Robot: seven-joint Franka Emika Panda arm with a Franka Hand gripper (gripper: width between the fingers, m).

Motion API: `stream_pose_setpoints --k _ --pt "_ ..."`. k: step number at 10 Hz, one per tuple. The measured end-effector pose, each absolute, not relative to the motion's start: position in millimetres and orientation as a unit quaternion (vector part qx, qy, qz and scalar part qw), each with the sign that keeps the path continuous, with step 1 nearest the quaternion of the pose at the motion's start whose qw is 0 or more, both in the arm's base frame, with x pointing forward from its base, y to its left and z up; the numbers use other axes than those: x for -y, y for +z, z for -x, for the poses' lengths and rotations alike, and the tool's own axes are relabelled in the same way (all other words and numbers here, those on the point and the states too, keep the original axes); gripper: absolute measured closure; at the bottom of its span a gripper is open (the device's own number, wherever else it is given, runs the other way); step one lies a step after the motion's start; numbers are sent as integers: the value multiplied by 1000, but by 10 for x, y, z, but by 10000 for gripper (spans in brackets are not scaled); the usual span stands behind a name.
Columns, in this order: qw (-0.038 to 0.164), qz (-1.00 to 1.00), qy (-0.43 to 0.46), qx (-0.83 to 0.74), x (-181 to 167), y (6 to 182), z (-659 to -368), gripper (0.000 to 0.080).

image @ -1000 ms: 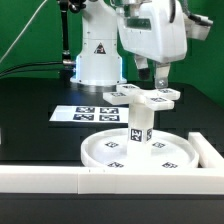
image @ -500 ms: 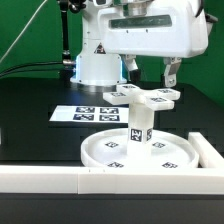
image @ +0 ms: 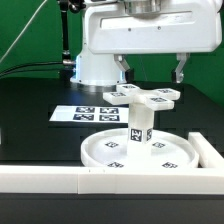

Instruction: Assemble round table

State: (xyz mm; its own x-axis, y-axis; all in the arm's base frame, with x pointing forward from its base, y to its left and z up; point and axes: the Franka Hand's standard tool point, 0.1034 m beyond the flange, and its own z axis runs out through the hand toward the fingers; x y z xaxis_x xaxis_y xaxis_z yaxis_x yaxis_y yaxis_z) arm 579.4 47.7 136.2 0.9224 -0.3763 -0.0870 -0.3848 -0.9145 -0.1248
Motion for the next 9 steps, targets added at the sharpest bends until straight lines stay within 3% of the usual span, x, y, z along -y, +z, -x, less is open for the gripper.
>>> stream_pose_setpoints --k 5,9 --pt "70 997 14 6 -437 1366 -5805 150" --pt "35 964 -3 263 -412 1369 -5842 150"
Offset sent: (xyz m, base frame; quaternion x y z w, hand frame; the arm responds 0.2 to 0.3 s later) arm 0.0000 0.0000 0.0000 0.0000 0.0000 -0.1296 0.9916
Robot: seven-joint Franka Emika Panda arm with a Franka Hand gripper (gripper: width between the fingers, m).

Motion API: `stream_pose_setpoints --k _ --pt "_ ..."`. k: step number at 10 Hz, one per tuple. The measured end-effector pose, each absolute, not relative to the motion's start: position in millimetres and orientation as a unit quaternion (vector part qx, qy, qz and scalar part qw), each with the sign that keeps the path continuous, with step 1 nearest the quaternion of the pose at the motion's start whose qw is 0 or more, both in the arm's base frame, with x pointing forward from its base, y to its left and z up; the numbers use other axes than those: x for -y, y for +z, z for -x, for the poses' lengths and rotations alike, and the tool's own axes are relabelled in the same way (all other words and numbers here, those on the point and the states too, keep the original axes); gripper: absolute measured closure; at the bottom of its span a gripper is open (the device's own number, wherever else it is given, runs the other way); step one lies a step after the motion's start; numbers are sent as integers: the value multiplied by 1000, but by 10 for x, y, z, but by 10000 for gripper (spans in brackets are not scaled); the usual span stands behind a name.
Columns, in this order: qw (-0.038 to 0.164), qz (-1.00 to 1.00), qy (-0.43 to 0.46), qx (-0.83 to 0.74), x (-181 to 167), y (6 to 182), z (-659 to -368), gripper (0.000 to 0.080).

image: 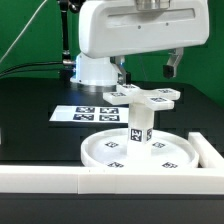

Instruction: Assemble round table

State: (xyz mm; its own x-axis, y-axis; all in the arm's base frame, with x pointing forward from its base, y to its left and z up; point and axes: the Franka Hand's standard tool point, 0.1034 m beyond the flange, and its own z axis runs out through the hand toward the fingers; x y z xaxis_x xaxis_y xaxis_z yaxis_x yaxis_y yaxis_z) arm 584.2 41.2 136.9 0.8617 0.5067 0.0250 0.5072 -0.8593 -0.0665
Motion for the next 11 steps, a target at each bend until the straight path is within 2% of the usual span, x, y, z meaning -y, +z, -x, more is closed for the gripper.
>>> stream_pose_setpoints --k 5,9,11 --pt "27 920 -5 390 -358 1356 -5832 150" --pt "10 843 10 537 -358 1268 -5752 150" --pt "12 842 15 539 -367 1211 -5719 150"
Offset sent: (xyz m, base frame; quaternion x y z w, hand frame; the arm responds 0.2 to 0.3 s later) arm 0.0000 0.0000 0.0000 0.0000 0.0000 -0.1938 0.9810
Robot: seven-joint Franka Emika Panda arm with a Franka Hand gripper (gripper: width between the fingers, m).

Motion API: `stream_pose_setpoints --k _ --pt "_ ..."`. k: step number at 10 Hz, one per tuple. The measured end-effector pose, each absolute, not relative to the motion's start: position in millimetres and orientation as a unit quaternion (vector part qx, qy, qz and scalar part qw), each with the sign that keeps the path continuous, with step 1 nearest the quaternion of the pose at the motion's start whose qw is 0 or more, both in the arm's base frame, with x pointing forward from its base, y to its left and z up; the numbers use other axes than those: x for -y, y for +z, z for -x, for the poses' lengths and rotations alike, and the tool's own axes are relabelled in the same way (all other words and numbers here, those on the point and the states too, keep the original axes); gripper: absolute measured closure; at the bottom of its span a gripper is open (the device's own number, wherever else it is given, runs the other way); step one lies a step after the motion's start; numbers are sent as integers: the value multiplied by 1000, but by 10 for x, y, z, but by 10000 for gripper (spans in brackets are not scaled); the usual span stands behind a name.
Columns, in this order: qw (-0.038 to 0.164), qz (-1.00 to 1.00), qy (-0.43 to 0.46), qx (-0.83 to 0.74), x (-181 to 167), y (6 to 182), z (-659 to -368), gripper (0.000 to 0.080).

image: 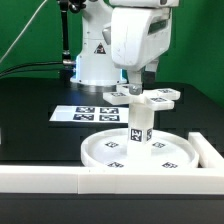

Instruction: Assemble round table

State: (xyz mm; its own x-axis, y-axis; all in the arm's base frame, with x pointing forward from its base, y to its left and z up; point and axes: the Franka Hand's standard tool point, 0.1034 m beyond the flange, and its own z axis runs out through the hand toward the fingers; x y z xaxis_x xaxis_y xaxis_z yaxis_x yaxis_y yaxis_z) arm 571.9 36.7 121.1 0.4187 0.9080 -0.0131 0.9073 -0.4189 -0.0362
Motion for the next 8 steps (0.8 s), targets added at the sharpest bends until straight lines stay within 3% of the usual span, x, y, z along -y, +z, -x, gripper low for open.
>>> stream_pose_setpoints --k 8 --pt "13 845 24 533 -337 1040 -5643 150"
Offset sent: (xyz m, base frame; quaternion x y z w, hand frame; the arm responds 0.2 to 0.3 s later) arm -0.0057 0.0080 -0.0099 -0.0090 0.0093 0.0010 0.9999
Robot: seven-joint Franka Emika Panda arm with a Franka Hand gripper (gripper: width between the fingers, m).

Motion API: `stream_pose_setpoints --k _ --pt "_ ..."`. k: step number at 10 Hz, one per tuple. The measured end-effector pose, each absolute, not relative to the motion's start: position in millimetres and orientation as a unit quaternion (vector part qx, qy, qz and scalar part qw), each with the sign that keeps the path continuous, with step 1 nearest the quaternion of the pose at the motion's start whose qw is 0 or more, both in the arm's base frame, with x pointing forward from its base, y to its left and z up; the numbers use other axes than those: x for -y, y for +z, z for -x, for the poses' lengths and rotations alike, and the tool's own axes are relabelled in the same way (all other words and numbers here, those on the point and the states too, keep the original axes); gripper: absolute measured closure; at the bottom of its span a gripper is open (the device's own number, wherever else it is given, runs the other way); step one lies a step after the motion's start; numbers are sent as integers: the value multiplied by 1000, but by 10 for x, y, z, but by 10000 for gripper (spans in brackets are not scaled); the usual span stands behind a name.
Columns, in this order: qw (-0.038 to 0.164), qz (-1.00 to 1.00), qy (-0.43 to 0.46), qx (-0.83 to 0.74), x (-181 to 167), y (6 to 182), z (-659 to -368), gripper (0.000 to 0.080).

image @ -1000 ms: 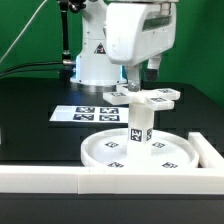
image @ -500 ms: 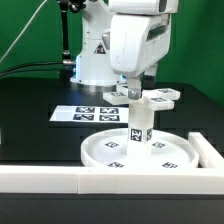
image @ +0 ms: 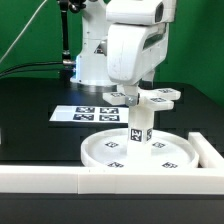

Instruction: Assemble round table

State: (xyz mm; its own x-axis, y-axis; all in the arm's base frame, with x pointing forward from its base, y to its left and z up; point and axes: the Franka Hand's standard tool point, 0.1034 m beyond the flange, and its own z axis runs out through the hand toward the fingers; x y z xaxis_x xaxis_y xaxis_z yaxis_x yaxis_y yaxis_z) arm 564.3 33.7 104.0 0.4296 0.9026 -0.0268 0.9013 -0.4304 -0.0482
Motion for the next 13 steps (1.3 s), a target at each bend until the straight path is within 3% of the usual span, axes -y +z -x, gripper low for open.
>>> stream_pose_setpoints --k 2,7,13 --pt "13 846 24 533 -331 1039 -5642 361" --pt "13 883 27 469 -291 1053 -5647 361" --pt "7 995 15 103 -314 1018 -5644 360"
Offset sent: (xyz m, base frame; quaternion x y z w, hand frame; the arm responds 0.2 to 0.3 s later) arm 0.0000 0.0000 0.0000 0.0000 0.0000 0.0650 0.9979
